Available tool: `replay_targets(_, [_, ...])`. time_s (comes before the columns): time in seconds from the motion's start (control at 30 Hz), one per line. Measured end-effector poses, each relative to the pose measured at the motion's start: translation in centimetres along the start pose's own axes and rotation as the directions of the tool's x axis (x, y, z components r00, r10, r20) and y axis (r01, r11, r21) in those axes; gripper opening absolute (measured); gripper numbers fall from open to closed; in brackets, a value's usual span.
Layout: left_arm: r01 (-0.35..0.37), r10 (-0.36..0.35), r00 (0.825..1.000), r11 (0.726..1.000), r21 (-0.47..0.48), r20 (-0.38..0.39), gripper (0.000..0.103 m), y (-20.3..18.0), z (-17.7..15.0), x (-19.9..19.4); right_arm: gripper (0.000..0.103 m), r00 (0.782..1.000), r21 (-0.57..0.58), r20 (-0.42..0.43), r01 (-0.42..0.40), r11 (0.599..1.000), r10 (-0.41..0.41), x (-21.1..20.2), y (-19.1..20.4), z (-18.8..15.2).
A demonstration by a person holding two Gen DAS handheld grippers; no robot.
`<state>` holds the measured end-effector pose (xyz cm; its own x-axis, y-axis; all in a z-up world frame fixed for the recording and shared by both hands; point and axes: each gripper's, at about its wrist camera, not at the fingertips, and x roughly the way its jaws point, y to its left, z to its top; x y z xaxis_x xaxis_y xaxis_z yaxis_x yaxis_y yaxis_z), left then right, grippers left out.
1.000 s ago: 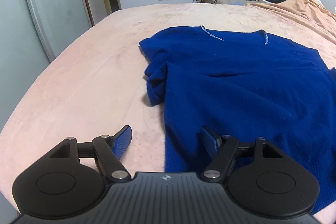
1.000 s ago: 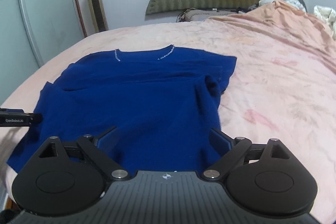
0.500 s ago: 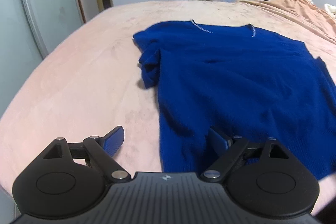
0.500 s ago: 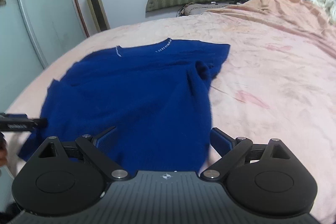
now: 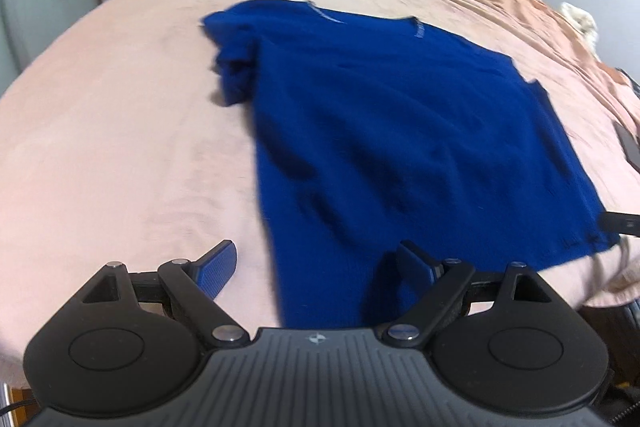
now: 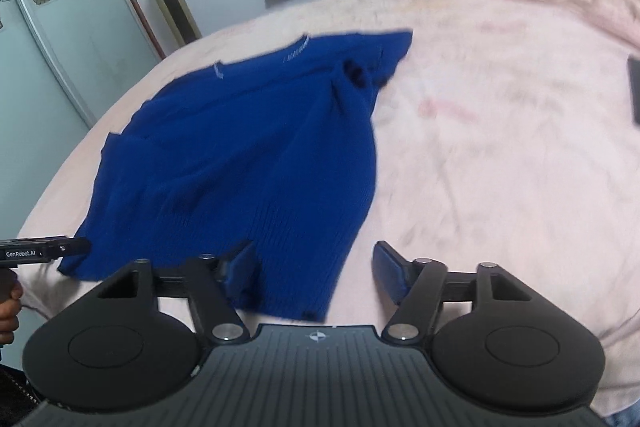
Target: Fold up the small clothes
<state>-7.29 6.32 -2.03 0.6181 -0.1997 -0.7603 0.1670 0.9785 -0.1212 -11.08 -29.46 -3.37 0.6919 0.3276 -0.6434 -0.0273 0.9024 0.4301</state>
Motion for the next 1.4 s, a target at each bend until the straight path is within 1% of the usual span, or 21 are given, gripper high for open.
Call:
replay_targets(0.1, [0.008, -0.008, 1.0, 1.0, 0.02, -0.007, 0.088, -0.8, 0.2, 0.6, 0.062, 0.999, -0.01, -0.017, -0.038, 0.999, 0.038, 0.8, 1.1, -0.7])
replay_targets(0.17, [0.002, -0.001, 1.0, 1.0, 0.025, -0.008, 0.087, -1.3, 0.4, 1.0, 0.06, 0.999, -0.053, -0.013, -0.047, 0.997, 0.047, 1.3, 2.4, -0.7])
replay_targets(0.2, [0.005, -0.005, 1.0, 1.0, 0.023, -0.006, 0.086, -1.5, 0.6, 1.2, 0.054, 0.999, -0.078, -0.01, -0.041, 0.996, 0.041, 1.6, 3.0, -0.7])
replay_targets(0.23, [0.007, -0.007, 1.0, 1.0, 0.021, -0.006, 0.077, -1.6, 0.7, 1.3, 0.048, 0.999, -0.103, -0.005, -0.032, 0.994, 0.032, 1.9, 3.6, -0.6])
replay_targets(0.27, [-0.001, 0.001, 1.0, 1.0, 0.029, -0.004, 0.068, -1.9, 0.8, 1.4, 0.046, 1.0, -0.13, 0.0, -0.02, 0.991, 0.02, 2.1, 4.1, -0.6])
replay_targets(0.33, [-0.01, 0.01, 1.0, 0.998, 0.066, -0.001, 0.024, -2.5, 0.9, 1.1, 0.037, 1.0, -0.183, 0.008, 0.011, 0.983, -0.01, 2.5, 4.9, -0.6])
replay_targets(0.37, [0.011, -0.011, 1.0, 0.998, 0.062, -0.008, 0.017, -2.5, 1.0, 1.1, 0.034, 1.0, -0.206, 0.012, 0.022, 0.978, -0.02, 2.5, 5.1, -0.6])
replay_targets(0.4, [0.037, -0.036, 0.999, 0.998, 0.05, -0.016, 0.013, -2.4, 1.1, 1.1, 0.024, 1.0, -0.213, 0.015, 0.024, 0.977, -0.021, 2.4, 5.2, -0.6])
replay_targets(0.43, [0.04, -0.039, 0.999, 0.998, 0.045, -0.014, 0.012, -2.4, 1.1, 0.9, 0.017, 1.0, -0.204, 0.019, 0.017, 0.979, -0.014, 2.2, 5.1, -0.5])
replay_targets(0.5, [0.039, -0.039, 0.999, 0.998, 0.054, 0.003, 0.012, -2.6, 1.0, 0.4, 0.016, 0.999, -0.166, 0.024, -0.019, 0.986, 0.023, 1.5, 4.4, -0.2])
replay_targets(0.6, [0.088, -0.091, 0.995, 0.994, 0.058, 0.049, 0.011, -2.3, 1.1, -1.6, 0.015, 0.994, -0.117, 0.036, -0.101, 0.988, 0.106, 0.1, 3.6, 0.5])
replay_targets(0.7, [0.144, -0.15, 0.982, 0.988, 0.063, 0.11, 0.011, -1.8, 1.5, -4.5, 0.015, 0.979, -0.098, 0.059, -0.188, 0.977, 0.194, -1.9, 3.1, 1.4])
replay_targets(0.87, [0.219, -0.229, 0.952, 0.973, 0.072, 0.204, 0.011, -0.6, 2.2, -9.6, 0.015, 0.944, -0.172, 0.099, -0.297, 0.939, 0.316, -6.4, 3.3, 2.9])
replay_targets(0.93, [0.244, -0.256, 0.941, 0.966, 0.083, 0.221, 0.011, -0.4, 2.3, -11.1, 0.015, 0.927, -0.209, 0.105, -0.332, 0.92, 0.359, -8.1, 3.5, 3.2])
replay_targets(1.0, [0.259, -0.27, 0.94, 0.963, 0.081, 0.209, 0.011, -0.3, 2.5, -11.8, 0.015, 0.913, -0.253, 0.099, -0.361, 0.898, 0.395, -9.6, 3.8, 3.4])
replay_targets(1.1, [0.277, -0.286, 0.939, 0.958, 0.075, 0.192, 0.012, -0.3, 2.9, -11.9, 0.015, 0.903, -0.307, 0.082, -0.38, 0.873, 0.422, -11.0, 4.1, 3.6])
replay_targets(1.17, [0.275, -0.285, 0.938, 0.958, 0.074, 0.199, 0.012, -0.1, 3.4, -11.7, 0.015, 0.904, -0.332, 0.071, -0.378, 0.864, 0.422, -11.1, 4.4, 3.7])
replay_targets(1.2, [0.269, -0.277, 0.94, 0.961, 0.066, 0.2, 0.012, 0.0, 3.8, -11.4, 0.015, 0.901, -0.323, 0.071, -0.386, 0.864, 0.429, -10.9, 4.2, 4.0])
replay_targets(1.23, [0.267, -0.272, 0.941, 0.962, 0.054, 0.199, 0.012, 0.2, 4.3, -11.0, 0.015, 0.897, -0.306, 0.075, -0.395, 0.866, 0.435, -10.6, 3.9, 4.3])
replay_targets(1.33, [0.27, -0.269, 0.941, 0.962, 0.025, 0.205, 0.012, 0.4, 5.7, -10.4, 0.015, 0.901, -0.265, 0.109, -0.382, 0.885, 0.421, -9.5, 3.6, 5.5])
replay_targets(1.4, [0.253, -0.249, 0.944, 0.967, 0.012, 0.217, 0.012, 0.4, 7.0, -9.7, 0.015, 0.9, -0.224, 0.14, -0.378, 0.898, 0.414, -8.4, 3.1, 6.8])
